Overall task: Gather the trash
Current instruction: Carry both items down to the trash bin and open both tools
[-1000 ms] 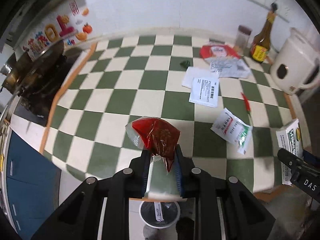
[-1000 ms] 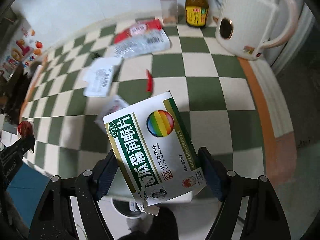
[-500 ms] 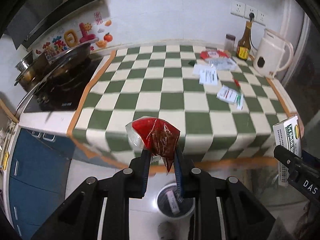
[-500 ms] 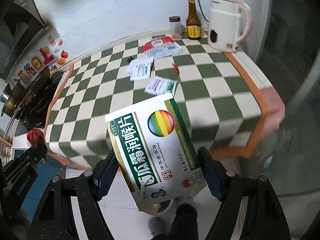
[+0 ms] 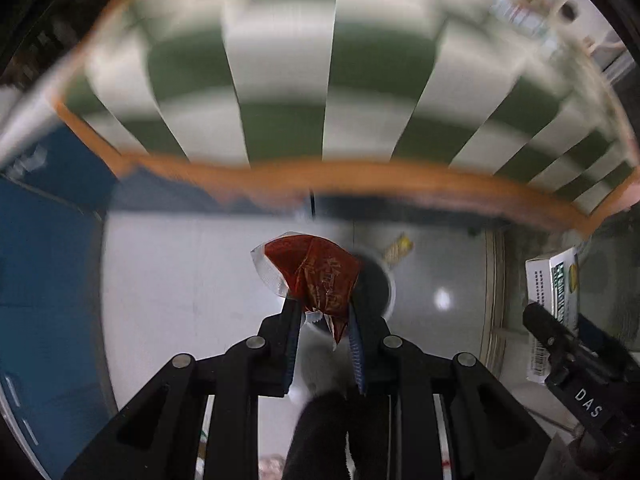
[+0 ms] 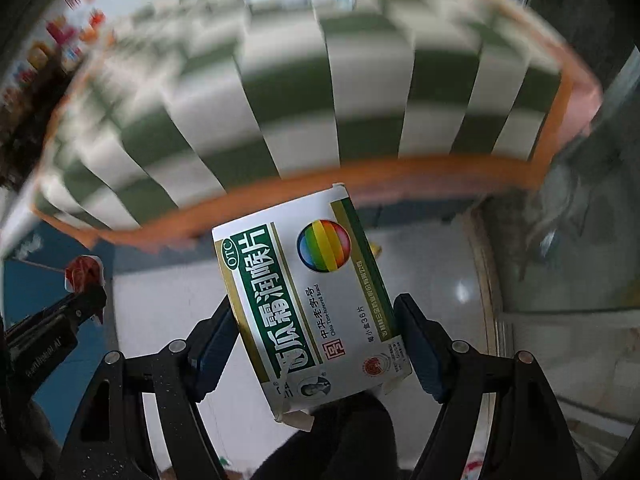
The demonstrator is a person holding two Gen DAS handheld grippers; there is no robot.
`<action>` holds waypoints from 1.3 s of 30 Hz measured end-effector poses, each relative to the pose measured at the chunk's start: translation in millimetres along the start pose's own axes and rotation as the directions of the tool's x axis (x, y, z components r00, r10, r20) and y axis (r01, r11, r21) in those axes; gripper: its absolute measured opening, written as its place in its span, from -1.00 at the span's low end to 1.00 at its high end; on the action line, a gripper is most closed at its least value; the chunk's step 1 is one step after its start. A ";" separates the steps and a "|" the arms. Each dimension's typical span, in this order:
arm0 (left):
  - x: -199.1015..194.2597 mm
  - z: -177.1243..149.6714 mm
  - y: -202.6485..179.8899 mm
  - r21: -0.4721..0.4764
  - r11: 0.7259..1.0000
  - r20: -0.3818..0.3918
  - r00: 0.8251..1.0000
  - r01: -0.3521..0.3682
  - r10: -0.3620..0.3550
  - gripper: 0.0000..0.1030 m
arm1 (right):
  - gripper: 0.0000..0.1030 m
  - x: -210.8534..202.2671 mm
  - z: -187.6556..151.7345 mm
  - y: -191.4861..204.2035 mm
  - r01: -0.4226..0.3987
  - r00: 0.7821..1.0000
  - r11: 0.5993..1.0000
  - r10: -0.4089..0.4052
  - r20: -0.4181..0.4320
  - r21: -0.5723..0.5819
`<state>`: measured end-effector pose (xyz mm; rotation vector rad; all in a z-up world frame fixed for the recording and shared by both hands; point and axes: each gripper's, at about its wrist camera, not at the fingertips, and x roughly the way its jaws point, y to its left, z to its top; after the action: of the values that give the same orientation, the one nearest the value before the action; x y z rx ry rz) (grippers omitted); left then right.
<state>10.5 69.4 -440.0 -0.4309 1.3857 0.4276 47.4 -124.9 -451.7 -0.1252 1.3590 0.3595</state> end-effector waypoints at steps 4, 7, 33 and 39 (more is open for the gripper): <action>103.4 -3.1 7.6 -0.018 0.999 -0.137 0.989 0.048 -0.050 -0.63 | 0.52 95.6 -15.3 -8.3 -0.001 0.994 1.000 0.003 -0.109 0.022; 186.5 -7.0 11.3 -0.046 0.995 -0.246 0.964 0.092 -0.101 -0.63 | 0.52 180.9 -35.9 -15.4 -0.014 0.980 0.999 0.023 -0.200 0.044; 305.9 -31.6 23.3 0.029 0.998 -0.292 0.955 -0.051 0.057 1.00 | 1.00 384.7 -72.6 -22.9 -0.006 0.928 1.000 0.001 -0.374 -0.013; 264.7 -39.6 28.6 0.020 0.995 -0.229 0.968 -0.098 0.100 1.00 | 1.00 342.4 -76.2 -21.5 0.012 0.943 0.999 -0.023 -0.333 -0.034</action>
<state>-2.3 82.4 -708.5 -0.4146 1.6388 0.4640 40.0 -105.9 -802.5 -0.2329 1.6868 0.3554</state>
